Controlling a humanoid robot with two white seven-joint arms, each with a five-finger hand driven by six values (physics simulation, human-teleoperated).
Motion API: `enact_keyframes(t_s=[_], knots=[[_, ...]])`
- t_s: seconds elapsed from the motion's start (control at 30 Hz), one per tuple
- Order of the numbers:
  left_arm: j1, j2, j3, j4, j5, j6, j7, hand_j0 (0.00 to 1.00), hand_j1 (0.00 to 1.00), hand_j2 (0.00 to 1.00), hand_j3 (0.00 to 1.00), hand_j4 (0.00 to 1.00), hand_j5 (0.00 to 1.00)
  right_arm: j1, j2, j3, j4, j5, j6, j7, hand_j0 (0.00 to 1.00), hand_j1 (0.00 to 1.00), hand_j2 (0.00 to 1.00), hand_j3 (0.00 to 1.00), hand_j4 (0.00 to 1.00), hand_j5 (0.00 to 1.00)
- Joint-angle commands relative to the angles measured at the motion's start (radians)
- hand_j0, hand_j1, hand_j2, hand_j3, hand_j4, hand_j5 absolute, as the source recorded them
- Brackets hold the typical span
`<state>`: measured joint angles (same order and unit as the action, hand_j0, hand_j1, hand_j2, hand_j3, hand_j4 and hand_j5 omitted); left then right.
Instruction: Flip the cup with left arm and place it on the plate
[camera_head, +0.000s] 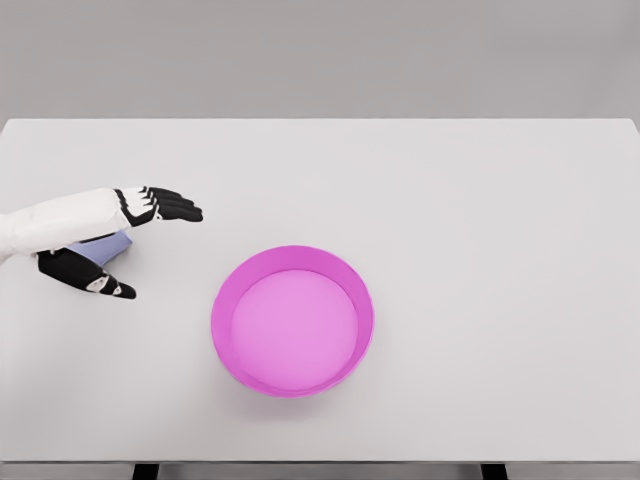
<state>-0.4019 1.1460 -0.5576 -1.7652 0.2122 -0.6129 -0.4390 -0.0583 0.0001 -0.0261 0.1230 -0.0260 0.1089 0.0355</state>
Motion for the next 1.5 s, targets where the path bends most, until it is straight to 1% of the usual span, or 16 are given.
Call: enact_keyframes(t_s=[0.0,0.37,0.4,0.47,0.5,0.53,0.67,0.87,0.97,1.0,1.07,1.1,1.2,1.27,1.33,1.47], knots=[[0.0,0.0,-0.002,0.0,0.007,0.002,0.0,1.0,1.0,1.0,1.0,1.0,1.0,0.0,0.0,0.002,0.003,0.0,0.0,0.001,1.0,1.0,1.0,1.0,1.0,1.0],[0.0,0.011,-0.018,0.001,0.027,0.002,0.002,1.0,1.0,1.0,1.0,1.0,1.0,0.0,0.0,-0.003,0.003,0.0,0.0,0.001,1.0,1.0,1.0,1.0,1.0,1.0],[-0.052,0.009,-0.096,0.001,0.026,0.002,0.0,1.0,1.0,1.0,1.0,1.0,1.0,0.0,0.0,-0.003,0.003,0.0,0.0,0.001,1.0,1.0,1.0,1.0,1.0,1.0],[-0.267,0.037,-0.39,0.009,0.042,0.002,0.002,1.0,1.0,1.0,1.0,1.0,1.0,0.0,0.0,-0.003,0.003,0.0,0.0,0.001,1.0,1.0,1.0,1.0,1.0,1.0],[-0.336,0.044,-0.504,0.007,0.087,0.002,0.0,1.0,1.0,1.0,1.0,1.0,1.0,0.0,0.0,-0.003,0.003,0.0,0.0,0.001,1.0,1.0,1.0,1.0,1.0,1.0],[-0.359,0.047,-0.535,0.007,0.13,0.002,0.0,1.0,1.0,1.0,1.0,1.0,1.0,0.0,0.0,-0.003,0.003,0.0,0.0,0.001,1.0,1.0,1.0,1.0,1.0,1.0],[-0.351,0.083,-0.352,0.003,0.17,0.002,0.0,1.0,1.0,1.0,1.0,1.0,1.0,0.0,0.0,-0.003,0.003,0.0,0.0,0.001,1.0,1.0,1.0,1.0,1.0,1.0],[-0.305,0.093,-0.312,0.001,0.208,0.002,0.009,1.0,1.0,1.0,1.0,1.0,1.0,0.0,0.0,-0.003,0.003,0.0,0.0,0.001,1.0,1.0,1.0,1.0,1.0,1.0],[-0.282,0.09,-0.312,0.001,0.306,0.002,0.025,1.0,1.0,1.0,1.0,1.0,1.0,0.0,0.0,-0.003,0.003,0.0,0.0,0.001,1.0,1.0,1.0,1.0,1.0,1.0],[-0.278,0.092,-0.312,0.001,0.351,0.002,0.086,1.0,1.0,1.0,1.0,1.0,1.0,0.0,0.0,-0.003,0.003,0.0,0.0,0.001,1.0,1.0,1.0,1.0,1.0,1.0],[-0.258,0.09,-0.312,0.001,0.362,0.162,0.357,1.0,1.0,1.0,1.0,1.0,1.0,0.0,0.0,-0.003,0.003,0.0,0.0,0.001,1.0,1.0,1.0,1.0,1.0,1.0],[-0.253,0.084,-0.303,0.001,0.362,0.254,0.373,0.97,0.97,0.97,0.97,0.97,0.97,0.0,0.0,-0.003,0.003,0.0,0.0,0.001,1.0,1.0,1.0,1.0,1.0,1.0],[-0.203,0.083,-0.272,0.001,0.365,0.418,0.381,1.0,1.0,1.0,1.0,1.0,1.0,0.0,0.0,-0.003,0.003,0.0,0.0,0.001,1.0,1.0,1.0,1.0,1.0,1.0],[-0.158,0.086,-0.272,0.001,0.366,0.424,0.358,1.0,1.0,1.0,1.0,1.0,1.0,0.0,0.0,-0.003,0.003,0.0,0.0,0.001,1.0,1.0,1.0,1.0,1.0,1.0],[-0.14,0.092,-0.269,0.001,0.369,0.429,0.246,1.0,1.0,1.0,1.0,1.0,1.0,0.0,0.0,-0.003,0.003,0.0,0.0,0.001,1.0,1.0,1.0,1.0,1.0,1.0],[-0.04,0.089,-0.136,0.003,0.363,0.542,0.22,1.0,1.0,1.0,1.0,1.0,1.0,0.0,0.0,-0.003,0.003,0.0,0.0,0.001,1.0,1.0,1.0,1.0,1.0,1.0]])
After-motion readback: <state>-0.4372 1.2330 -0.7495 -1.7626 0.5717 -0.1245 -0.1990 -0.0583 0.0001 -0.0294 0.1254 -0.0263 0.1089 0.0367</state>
